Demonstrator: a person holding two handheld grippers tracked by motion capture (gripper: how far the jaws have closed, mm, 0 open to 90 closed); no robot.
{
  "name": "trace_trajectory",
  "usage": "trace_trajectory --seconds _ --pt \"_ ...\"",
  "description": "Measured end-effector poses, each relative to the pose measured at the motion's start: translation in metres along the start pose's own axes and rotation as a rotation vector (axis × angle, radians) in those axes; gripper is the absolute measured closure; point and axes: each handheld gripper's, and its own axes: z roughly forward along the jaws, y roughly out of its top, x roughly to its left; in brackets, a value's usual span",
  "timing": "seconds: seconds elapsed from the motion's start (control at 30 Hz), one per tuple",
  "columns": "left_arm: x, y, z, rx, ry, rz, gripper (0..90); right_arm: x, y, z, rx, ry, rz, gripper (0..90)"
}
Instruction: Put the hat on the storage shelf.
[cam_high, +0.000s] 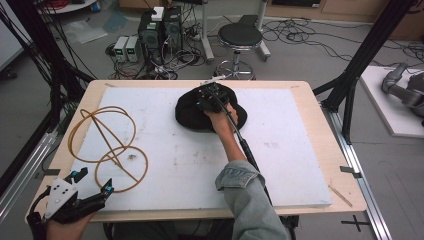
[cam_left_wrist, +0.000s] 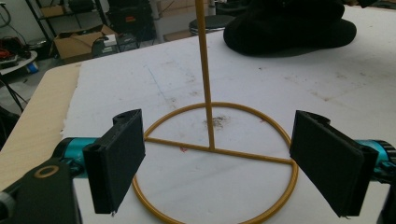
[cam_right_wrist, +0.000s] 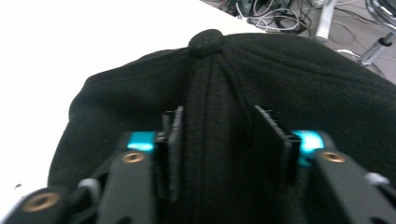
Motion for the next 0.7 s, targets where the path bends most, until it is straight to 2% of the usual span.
trace_trajectory --seconds 0.1,0.17,0.23,0.37,0.43,0.6,0.67,0.7 --pt "0.0 0.0 0.0 0.0 0.0 -0.002 18.5 0.001 0.001 -0.002 0.0 0.006 -0.02 73.3" --pt "0.0 0.0 0.0 0.001 0.0 -0.001 18.5 0.001 0.001 -0.002 -0.002 0.006 -0.024 75.4" --pt "0.0 0.0 0.0 0.001 -0.001 0.0 18.6 0.002 0.003 -0.005 -0.007 0.008 -0.029 81.4" --pt "0.0 0.0 0.0 0.001 0.001 0.001 18.6 0.002 0.006 -0.011 -0.03 0.0 -0.038 82.9" --pt "0.001 0.0 -0.001 0.002 0.003 0.002 18.6 0.001 0.01 -0.021 -0.068 -0.006 -0.034 83.3" --pt "0.0 0.0 -0.001 -0.002 0.002 0.001 18.6 -0.003 0.016 -0.037 -0.119 -0.023 -0.033 83.4" --pt "0.0 0.0 0.0 -0.002 0.002 0.0 18.6 -0.009 0.02 -0.051 -0.156 -0.039 -0.026 83.5" --pt "0.0 0.0 -0.001 -0.001 0.002 0.001 18.6 -0.009 0.02 -0.051 -0.156 -0.039 -0.026 83.5"
